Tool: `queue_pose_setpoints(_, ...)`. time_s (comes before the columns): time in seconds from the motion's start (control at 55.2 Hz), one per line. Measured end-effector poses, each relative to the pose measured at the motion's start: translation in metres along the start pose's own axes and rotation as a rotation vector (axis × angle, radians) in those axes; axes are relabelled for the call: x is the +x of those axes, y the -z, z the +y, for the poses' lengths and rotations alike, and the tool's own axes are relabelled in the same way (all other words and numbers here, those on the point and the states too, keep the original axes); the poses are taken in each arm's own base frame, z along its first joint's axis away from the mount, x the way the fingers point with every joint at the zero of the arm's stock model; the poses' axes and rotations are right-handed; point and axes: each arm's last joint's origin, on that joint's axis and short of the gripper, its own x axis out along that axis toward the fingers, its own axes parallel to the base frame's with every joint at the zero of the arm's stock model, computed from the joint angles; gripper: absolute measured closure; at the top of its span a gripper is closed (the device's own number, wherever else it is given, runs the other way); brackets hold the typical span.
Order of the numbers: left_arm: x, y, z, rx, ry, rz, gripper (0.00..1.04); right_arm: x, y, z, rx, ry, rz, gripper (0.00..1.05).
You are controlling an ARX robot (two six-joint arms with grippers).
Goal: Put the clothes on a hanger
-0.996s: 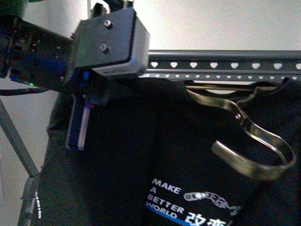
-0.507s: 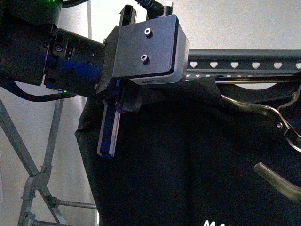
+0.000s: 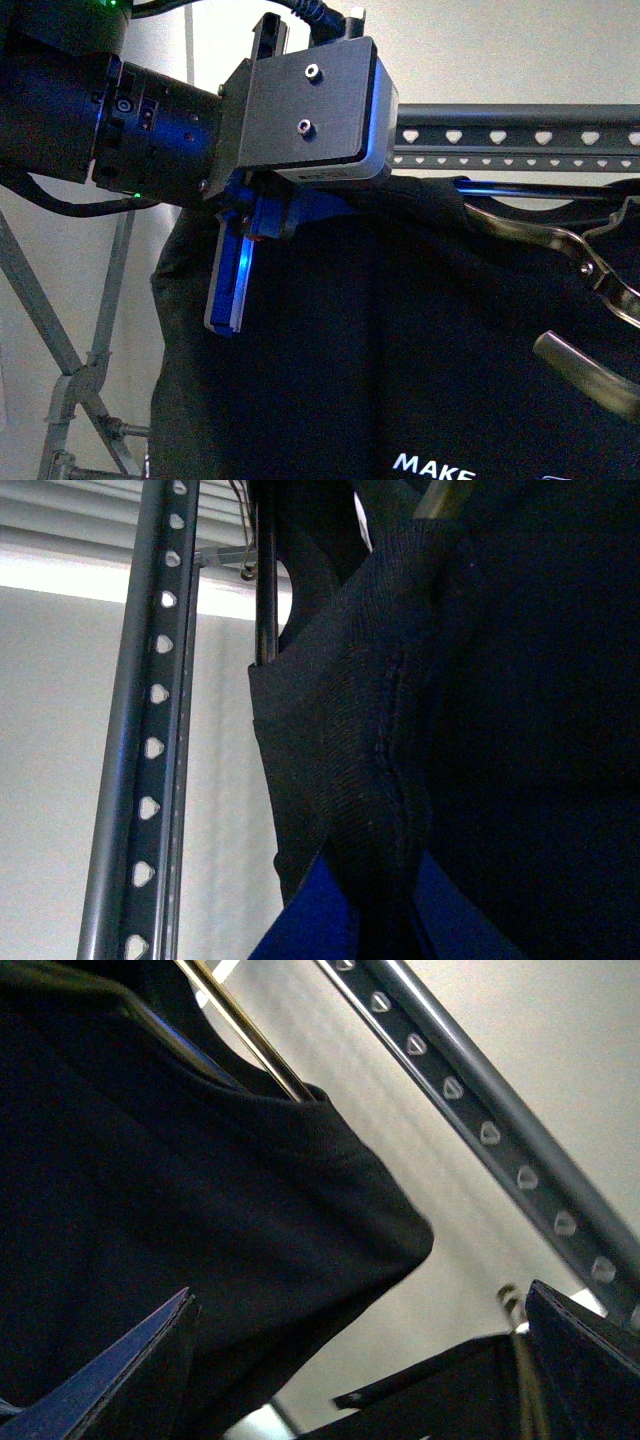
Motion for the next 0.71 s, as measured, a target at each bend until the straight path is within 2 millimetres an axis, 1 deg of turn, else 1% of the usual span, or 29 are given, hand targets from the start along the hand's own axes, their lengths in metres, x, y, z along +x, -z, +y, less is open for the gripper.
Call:
queue_pose_setpoints(0.036, 0.000, 0.000, 0.000, 0.000, 0.000, -0.002, 1.01, 0.010, 0.000, -0.007, -0.108, -0.026, -0.005, 0.07)
queue_pose_setpoints(0.054, 0.000, 0.000, 0.000, 0.000, 0.000, -0.002, 1.01, 0.012, 0.000, -0.009, -0.120, -0.033, -0.007, 0.07)
queue_pose_setpoints(0.145, 0.000, -0.001, 0.000, 0.000, 0.000, -0.002, 1.01, 0.028, -0.002, -0.019, -0.300, -0.071, -0.018, 0.07)
queue_pose_setpoints(0.326, 0.000, 0.000, 0.000, 0.000, 0.000, -0.002, 1.01, 0.055, -0.009, -0.029, -0.502, -0.086, -0.034, 0.07)
queue_pose_setpoints(0.435, 0.000, 0.000, 0.000, 0.000, 0.000, -0.002, 1.01, 0.071, -0.012, -0.032, -0.556, -0.092, -0.042, 0.07)
queue_pose_setpoints(0.634, 0.000, 0.000, 0.000, 0.000, 0.000, -0.002, 1.01, 0.097, -0.015, -0.030, -0.581, -0.123, -0.018, 0.07)
queue_pose_setpoints(0.706, 0.000, 0.000, 0.000, 0.000, 0.000, -0.001, 1.01, 0.111, -0.014, -0.027, -0.584, -0.156, 0.006, 0.07)
